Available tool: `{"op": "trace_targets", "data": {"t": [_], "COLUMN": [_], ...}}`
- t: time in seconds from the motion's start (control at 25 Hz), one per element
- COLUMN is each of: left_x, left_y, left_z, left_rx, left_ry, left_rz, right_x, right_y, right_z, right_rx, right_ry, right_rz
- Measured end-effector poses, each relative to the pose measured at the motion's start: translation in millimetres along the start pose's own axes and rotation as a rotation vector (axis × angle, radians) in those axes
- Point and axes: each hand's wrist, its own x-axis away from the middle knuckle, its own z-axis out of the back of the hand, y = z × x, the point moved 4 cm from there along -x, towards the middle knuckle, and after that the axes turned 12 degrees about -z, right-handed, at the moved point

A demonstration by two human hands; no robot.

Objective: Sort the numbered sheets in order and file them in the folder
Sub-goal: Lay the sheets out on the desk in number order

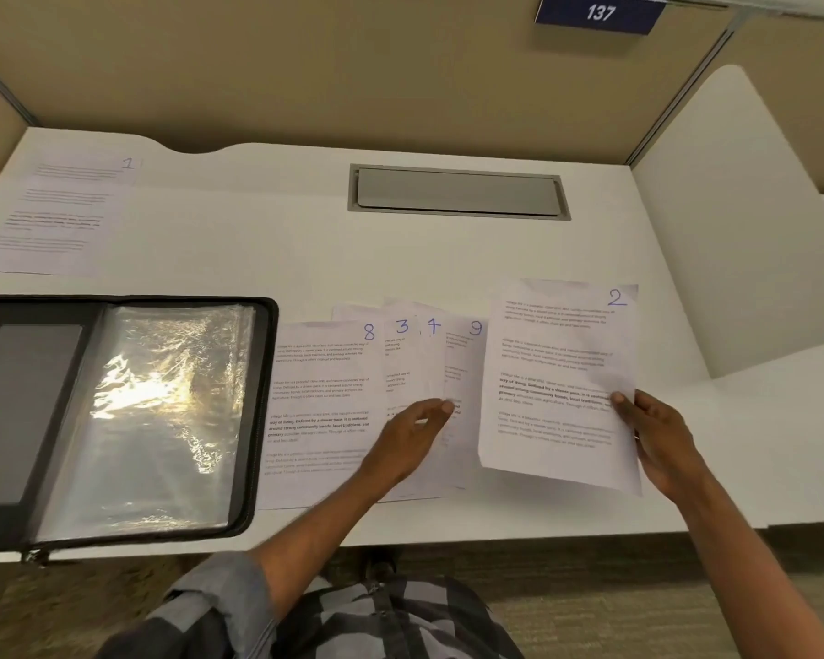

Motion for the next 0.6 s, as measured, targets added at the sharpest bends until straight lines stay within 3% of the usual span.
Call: {"op": "trace_targets", "data": {"t": [0.12, 0.4, 0.6], "left_x": [-21.1, -13.1, -1.3], "left_y": [24.5, 20.4, 9.3], "left_z": [-14.7, 90.8, 207.1], "left_rx": [0.276, 0.263, 0.212], "left_ry": [0.062, 0.375, 0.528], "left_rz": [-0.014, -0.056, -0.029], "right_x": [6.0, -10.9, -35.5], "right_y": [-4.2, -20.9, -59.8], "right_z": [-20.9, -119.5, -241.5], "right_rx": [0.009, 0.091, 0.144], "right_ry": [-0.071, -0.271, -0.32], "right_rz": [0.014, 0.021, 0.084]}}
